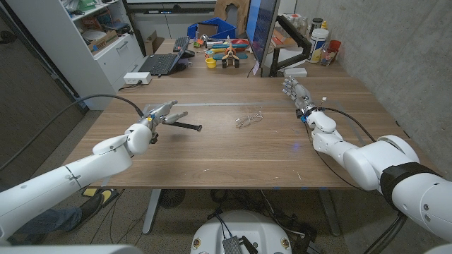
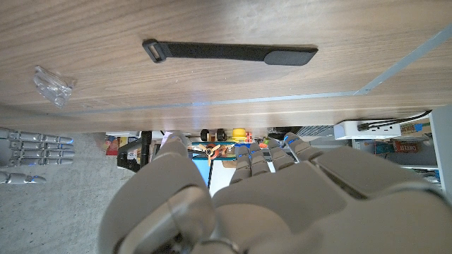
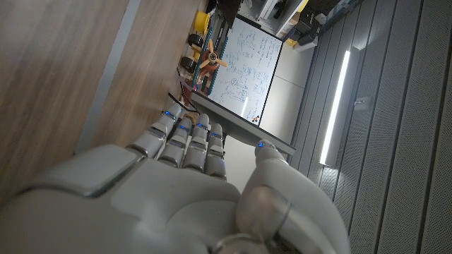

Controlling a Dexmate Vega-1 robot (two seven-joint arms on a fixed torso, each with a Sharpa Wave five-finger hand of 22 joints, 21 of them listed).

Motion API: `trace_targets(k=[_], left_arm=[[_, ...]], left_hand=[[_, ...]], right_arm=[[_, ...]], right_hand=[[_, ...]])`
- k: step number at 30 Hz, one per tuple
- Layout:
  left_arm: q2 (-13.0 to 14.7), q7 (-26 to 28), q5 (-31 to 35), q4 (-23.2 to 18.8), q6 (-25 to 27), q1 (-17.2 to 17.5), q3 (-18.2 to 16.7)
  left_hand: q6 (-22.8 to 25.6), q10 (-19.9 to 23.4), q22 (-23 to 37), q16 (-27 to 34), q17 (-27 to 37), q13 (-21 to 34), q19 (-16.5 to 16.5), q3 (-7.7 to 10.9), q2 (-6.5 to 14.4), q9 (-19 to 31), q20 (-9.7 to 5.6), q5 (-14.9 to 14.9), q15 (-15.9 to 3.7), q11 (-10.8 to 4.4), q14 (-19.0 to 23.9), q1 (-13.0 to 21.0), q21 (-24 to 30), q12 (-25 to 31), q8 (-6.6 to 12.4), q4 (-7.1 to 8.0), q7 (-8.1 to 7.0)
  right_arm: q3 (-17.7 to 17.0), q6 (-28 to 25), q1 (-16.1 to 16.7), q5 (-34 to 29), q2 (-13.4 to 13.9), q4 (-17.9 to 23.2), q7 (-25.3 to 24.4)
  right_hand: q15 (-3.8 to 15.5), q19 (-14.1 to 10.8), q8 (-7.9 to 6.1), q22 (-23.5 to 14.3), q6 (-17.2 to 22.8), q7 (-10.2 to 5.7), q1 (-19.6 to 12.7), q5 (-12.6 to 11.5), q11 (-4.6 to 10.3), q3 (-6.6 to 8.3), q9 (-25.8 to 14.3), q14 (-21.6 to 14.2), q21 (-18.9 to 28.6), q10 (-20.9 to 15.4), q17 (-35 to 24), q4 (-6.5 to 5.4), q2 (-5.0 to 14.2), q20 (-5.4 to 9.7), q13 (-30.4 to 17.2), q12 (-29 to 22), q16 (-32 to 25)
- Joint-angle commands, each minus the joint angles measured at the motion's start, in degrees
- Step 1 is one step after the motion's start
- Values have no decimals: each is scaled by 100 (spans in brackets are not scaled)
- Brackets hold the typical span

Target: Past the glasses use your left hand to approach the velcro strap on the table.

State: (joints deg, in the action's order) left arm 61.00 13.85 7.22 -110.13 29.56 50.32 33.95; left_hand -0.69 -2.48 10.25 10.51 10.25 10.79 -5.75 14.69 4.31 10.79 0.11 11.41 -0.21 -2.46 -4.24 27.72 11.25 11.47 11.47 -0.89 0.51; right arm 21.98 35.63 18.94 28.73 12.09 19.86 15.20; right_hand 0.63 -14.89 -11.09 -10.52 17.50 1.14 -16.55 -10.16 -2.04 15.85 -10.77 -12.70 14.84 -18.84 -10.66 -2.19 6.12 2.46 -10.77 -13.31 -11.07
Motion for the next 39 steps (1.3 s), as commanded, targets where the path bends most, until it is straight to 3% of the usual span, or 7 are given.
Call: trace_targets(k=[1, 25, 39], left_arm=[[-29, -18, 148, -19, 135, -56, 110], [-81, -118, 213, 13, 321, -137, 231], [-256, -126, 146, 272, 321, -256, 316]], left_hand=[[6, 20, 11, 48, 30, 29, -11, 9, 13, 17, 39, -5, -22, -19, 38, 73, 28, 52, 24, -37, -1], [50, 25, 13, 42, 30, 29, 13, 20, 31, 18, 70, 0, -4, -9, 45, 117, 37, 48, 33, -62, 10], [69, 42, 13, 41, 30, 29, 23, 27, 43, 18, 77, 1, 3, -26, 55, 144, 40, 51, 33, -76, 4]], right_arm=[[-19, 60, 17, 25, -11, 3, 23], [-15, 259, 24, 61, 4, 9, 135], [-22, 471, 72, 83, 19, 28, 217]], right_hand=[[-16, -51, -27, -12, 61, -4, -30, -31, -3, 17, -18, -60, -19, -47, -18, 45, -3, 10, -21, 17, 0], [-20, -71, -27, -13, 67, 2, -39, -30, -3, 13, -19, -69, -46, -50, -16, 64, -16, 12, -21, 22, 5], [-14, -76, -27, -13, 70, -4, -42, -30, 5, 12, -19, -69, -61, -51, -15, 71, -19, 10, -22, 24, 8]])
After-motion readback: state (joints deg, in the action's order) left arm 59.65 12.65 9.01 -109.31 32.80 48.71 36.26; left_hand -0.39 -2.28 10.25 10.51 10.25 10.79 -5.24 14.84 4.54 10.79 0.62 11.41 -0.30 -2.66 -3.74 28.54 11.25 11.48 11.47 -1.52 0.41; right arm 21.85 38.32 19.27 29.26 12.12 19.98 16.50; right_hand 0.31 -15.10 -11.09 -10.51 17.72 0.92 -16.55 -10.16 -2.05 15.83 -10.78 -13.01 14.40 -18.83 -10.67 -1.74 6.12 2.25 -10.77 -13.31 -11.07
